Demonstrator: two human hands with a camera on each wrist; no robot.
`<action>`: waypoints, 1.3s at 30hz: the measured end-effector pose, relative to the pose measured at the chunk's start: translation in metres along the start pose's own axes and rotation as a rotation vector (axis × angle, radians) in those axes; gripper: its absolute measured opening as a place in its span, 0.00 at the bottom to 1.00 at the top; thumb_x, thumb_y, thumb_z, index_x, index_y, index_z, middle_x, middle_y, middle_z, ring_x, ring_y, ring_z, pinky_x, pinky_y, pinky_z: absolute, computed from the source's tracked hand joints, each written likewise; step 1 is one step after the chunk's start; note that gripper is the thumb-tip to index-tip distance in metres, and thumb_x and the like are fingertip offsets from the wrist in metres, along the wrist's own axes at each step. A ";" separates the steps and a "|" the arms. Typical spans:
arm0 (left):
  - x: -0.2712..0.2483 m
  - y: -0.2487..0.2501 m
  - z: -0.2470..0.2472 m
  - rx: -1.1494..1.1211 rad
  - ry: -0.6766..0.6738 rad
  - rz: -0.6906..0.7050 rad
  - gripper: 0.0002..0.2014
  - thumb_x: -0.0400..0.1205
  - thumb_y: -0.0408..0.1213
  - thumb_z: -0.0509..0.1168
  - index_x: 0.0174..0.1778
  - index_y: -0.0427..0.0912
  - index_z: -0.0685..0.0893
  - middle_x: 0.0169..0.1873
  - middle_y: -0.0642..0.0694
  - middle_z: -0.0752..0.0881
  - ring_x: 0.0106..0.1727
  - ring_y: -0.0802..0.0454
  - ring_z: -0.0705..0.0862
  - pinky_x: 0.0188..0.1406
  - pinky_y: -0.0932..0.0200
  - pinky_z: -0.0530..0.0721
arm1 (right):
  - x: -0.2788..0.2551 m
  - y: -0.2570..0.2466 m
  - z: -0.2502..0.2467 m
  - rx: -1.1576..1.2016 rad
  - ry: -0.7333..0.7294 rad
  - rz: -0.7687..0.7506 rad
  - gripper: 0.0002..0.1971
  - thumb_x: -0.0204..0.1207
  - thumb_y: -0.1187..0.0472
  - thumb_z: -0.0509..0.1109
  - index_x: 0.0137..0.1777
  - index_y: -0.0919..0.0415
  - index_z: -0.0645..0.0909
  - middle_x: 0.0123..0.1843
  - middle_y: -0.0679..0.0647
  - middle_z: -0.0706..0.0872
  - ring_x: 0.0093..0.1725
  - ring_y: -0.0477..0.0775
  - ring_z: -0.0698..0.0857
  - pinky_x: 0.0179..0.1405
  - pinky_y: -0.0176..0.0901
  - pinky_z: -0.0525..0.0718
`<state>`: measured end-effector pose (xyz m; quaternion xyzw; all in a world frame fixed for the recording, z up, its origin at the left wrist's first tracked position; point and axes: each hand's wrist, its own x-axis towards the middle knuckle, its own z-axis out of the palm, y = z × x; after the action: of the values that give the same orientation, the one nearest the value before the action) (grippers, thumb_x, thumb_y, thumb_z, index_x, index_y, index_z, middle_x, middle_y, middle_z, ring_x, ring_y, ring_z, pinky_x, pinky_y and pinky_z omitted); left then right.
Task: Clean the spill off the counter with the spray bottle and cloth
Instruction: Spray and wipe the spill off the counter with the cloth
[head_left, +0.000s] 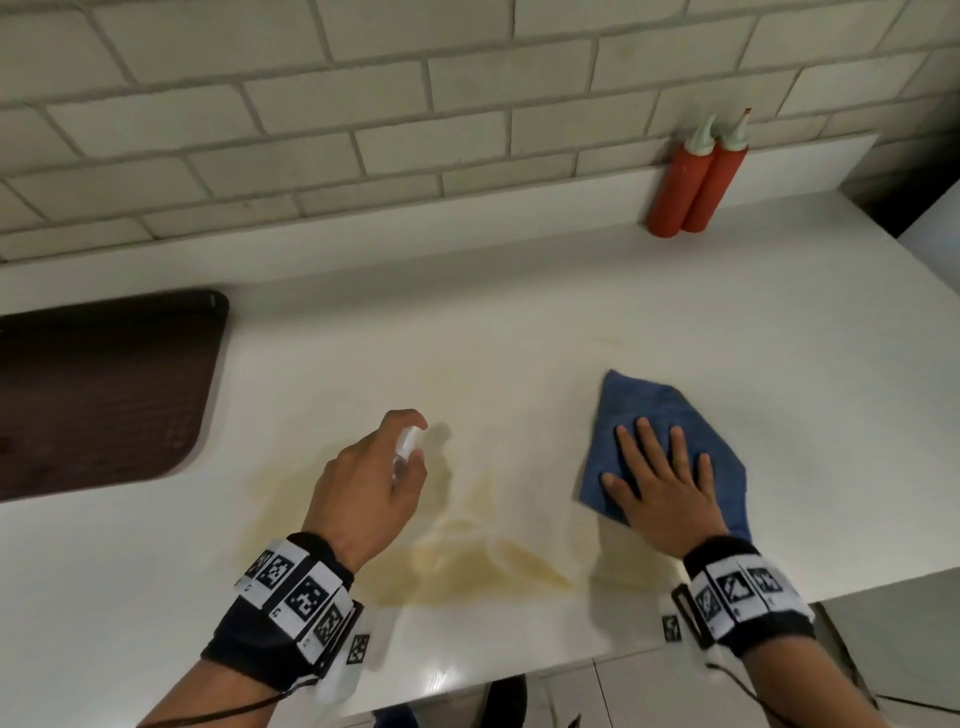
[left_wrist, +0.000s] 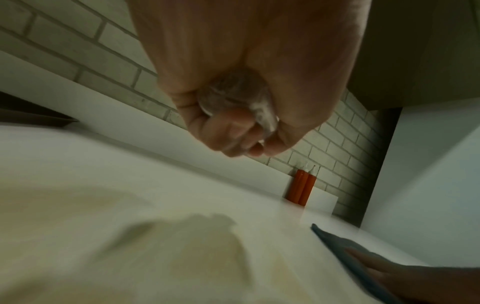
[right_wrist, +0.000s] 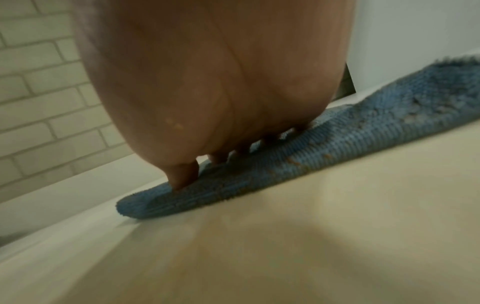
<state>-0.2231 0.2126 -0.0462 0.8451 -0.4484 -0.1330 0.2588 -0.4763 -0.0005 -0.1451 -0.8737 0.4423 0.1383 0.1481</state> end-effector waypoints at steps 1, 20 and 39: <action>-0.003 0.001 0.000 -0.020 -0.022 0.019 0.14 0.85 0.43 0.62 0.64 0.61 0.72 0.28 0.59 0.79 0.29 0.60 0.79 0.31 0.59 0.74 | 0.005 -0.002 -0.004 0.007 -0.018 0.023 0.36 0.76 0.30 0.31 0.82 0.42 0.29 0.84 0.46 0.28 0.83 0.61 0.32 0.79 0.70 0.39; -0.048 -0.108 -0.063 0.053 -0.054 -0.094 0.17 0.84 0.42 0.63 0.65 0.65 0.71 0.34 0.53 0.85 0.35 0.48 0.84 0.39 0.52 0.83 | -0.074 -0.110 0.042 -0.090 0.012 -0.082 0.34 0.83 0.37 0.37 0.83 0.53 0.59 0.82 0.60 0.65 0.79 0.73 0.63 0.67 0.81 0.65; -0.036 -0.199 -0.133 -0.134 0.111 -0.204 0.18 0.85 0.45 0.63 0.70 0.62 0.71 0.32 0.54 0.84 0.32 0.54 0.82 0.38 0.53 0.75 | -0.041 -0.301 0.062 -0.127 0.004 -0.397 0.33 0.83 0.35 0.39 0.85 0.48 0.53 0.86 0.52 0.56 0.83 0.66 0.54 0.74 0.71 0.52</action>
<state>-0.0449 0.3768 -0.0467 0.8733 -0.3351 -0.1415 0.3241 -0.2616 0.2239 -0.1459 -0.9515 0.2523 0.1323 0.1162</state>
